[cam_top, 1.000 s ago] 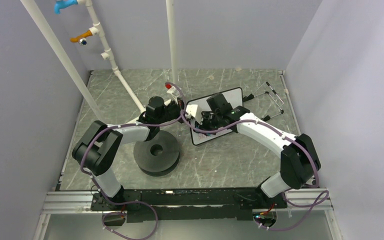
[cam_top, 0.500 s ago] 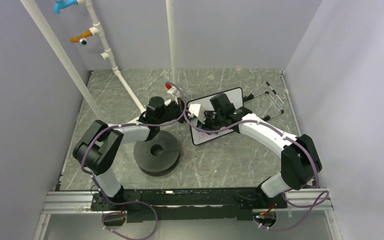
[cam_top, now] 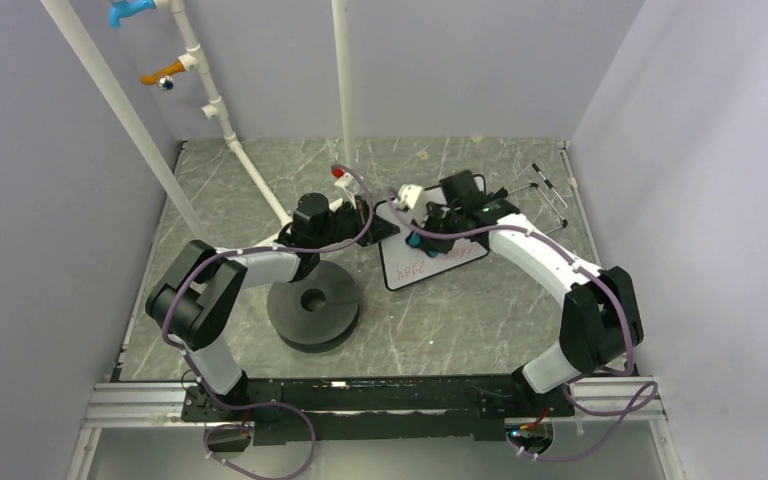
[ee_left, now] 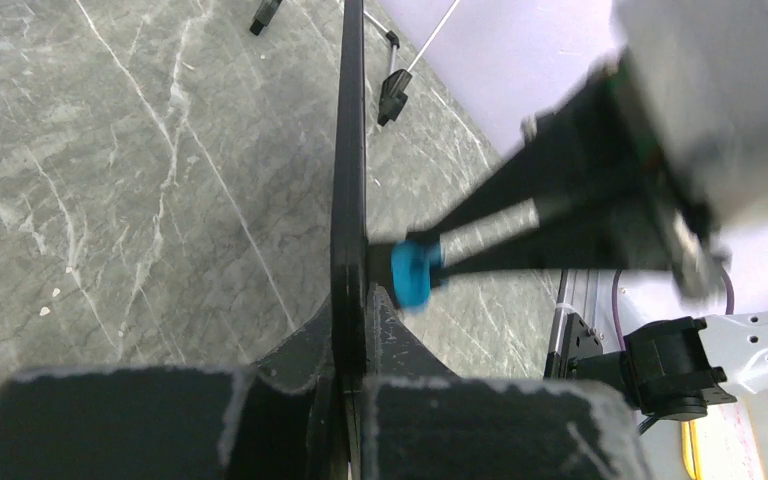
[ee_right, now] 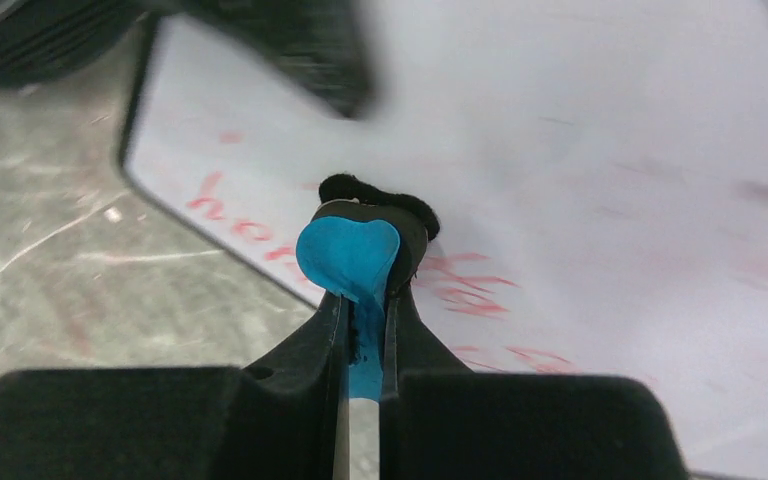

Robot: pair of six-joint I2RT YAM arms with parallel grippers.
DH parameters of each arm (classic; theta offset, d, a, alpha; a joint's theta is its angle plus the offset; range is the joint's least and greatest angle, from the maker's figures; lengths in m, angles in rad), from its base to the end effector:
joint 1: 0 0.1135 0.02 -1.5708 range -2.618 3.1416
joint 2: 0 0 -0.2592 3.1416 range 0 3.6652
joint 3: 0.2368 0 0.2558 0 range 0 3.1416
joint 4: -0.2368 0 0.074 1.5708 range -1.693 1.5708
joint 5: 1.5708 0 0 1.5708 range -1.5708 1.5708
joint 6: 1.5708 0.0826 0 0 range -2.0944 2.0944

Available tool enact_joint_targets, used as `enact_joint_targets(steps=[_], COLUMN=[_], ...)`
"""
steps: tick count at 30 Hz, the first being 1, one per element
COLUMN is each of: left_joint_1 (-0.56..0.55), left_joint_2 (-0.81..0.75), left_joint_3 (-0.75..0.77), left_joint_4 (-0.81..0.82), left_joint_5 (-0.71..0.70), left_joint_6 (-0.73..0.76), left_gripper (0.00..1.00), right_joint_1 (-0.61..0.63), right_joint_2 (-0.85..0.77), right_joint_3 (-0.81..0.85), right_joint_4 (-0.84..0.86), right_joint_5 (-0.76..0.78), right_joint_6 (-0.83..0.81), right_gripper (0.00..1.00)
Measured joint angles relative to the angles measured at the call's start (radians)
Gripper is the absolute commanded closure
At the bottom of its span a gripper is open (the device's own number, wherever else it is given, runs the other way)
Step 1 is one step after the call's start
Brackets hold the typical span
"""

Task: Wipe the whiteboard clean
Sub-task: Erase the whiteboard at the center of the board.

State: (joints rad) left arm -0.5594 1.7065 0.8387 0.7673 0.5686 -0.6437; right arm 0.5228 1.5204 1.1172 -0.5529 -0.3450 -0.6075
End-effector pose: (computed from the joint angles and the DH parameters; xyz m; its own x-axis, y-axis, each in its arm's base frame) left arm 0.3192 -0.2524 0.2050 -0.6089 -0.2154 -0.7634 0.6699 0.3758 -0.6403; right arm 0.2865 0.1973 0.2060 -0.2165 -0.7448 -0.6312 -0.9286 0.3567 -0.1023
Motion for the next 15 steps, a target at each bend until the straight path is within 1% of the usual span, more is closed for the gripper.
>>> enact_joint_targets(steps=[3, 6, 10, 15], left_joint_1=[0.0, 0.0, 0.001, 0.001], left_joint_2=[0.0, 0.0, 0.0, 0.0], left_joint_3=[0.0, 0.0, 0.0, 0.0], left_joint_4=[0.0, -0.002, -0.006, -0.005], left_joint_5=[-0.001, -0.002, -0.007, -0.001], left_joint_6=[-0.006, -0.014, -0.021, -0.017], left_gripper=[1.0, 1.0, 1.0, 1.0], right_joint_1=[-0.074, -0.079, -0.008, 0.116], right_joint_2=[-0.002, -0.002, -0.004, -0.004], right_joint_3=[0.043, 0.044, 0.018, -0.031], right_joint_4=[0.026, 0.039, 0.046, 0.029], right_joint_5=[0.0, -0.001, 0.002, -0.029], right_joint_6=[0.034, 0.04, 0.021, -0.03], right_gripper=[1.0, 1.0, 1.0, 1.0])
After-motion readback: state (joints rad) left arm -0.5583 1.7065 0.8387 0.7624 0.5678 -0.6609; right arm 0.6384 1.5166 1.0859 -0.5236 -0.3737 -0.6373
